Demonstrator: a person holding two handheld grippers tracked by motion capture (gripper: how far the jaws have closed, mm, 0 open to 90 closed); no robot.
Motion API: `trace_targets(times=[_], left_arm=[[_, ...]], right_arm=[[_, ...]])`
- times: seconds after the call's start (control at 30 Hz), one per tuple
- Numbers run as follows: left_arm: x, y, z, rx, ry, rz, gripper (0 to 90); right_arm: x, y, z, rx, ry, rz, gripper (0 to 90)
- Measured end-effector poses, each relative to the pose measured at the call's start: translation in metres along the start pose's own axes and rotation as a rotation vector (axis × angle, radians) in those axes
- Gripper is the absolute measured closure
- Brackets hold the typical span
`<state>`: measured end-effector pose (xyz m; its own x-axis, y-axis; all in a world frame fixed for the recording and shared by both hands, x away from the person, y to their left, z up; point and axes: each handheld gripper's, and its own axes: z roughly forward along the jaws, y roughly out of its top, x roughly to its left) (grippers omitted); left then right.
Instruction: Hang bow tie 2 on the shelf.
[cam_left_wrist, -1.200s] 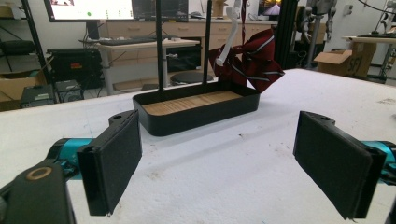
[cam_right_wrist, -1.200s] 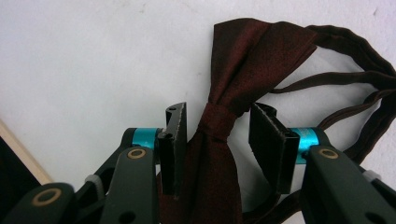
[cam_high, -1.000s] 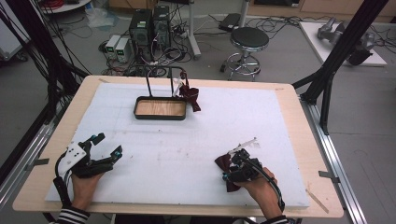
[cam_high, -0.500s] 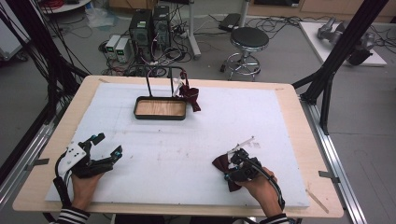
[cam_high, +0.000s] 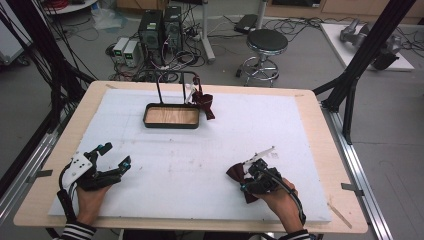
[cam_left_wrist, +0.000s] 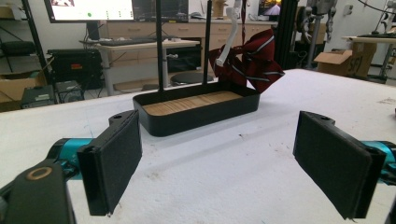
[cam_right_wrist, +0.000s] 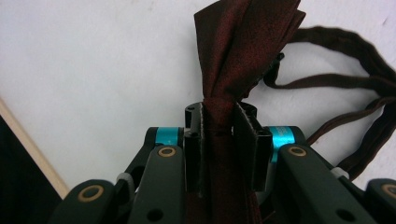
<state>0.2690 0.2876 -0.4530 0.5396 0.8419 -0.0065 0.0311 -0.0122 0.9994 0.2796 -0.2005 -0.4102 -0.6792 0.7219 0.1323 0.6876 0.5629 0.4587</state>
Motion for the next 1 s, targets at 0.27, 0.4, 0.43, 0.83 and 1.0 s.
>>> trace_targets(times=[0.27,0.4,0.43,0.83,1.0], left_arm=[[0.0,0.0,0.0,0.0,0.0,0.001,15.8],[0.0,0.0,0.0,-0.001,0.0,0.001,15.8],[0.0,0.0,0.0,-0.001,0.0,0.0,15.8],[0.0,0.0,0.0,0.0,-0.001,0.001,15.8],[0.0,0.0,0.0,0.002,-0.001,0.0,15.8]], right_arm=[[0.001,0.002,-0.005,-0.072,-0.022,-0.017,74.2],[0.001,0.005,-0.008,-0.115,-0.029,-0.012,74.2],[0.001,0.006,-0.009,-0.123,-0.029,-0.01,74.2],[0.002,0.012,-0.017,-0.265,-0.044,-0.009,74.3],[-0.001,0.014,-0.024,-0.364,-0.027,0.008,74.3]])
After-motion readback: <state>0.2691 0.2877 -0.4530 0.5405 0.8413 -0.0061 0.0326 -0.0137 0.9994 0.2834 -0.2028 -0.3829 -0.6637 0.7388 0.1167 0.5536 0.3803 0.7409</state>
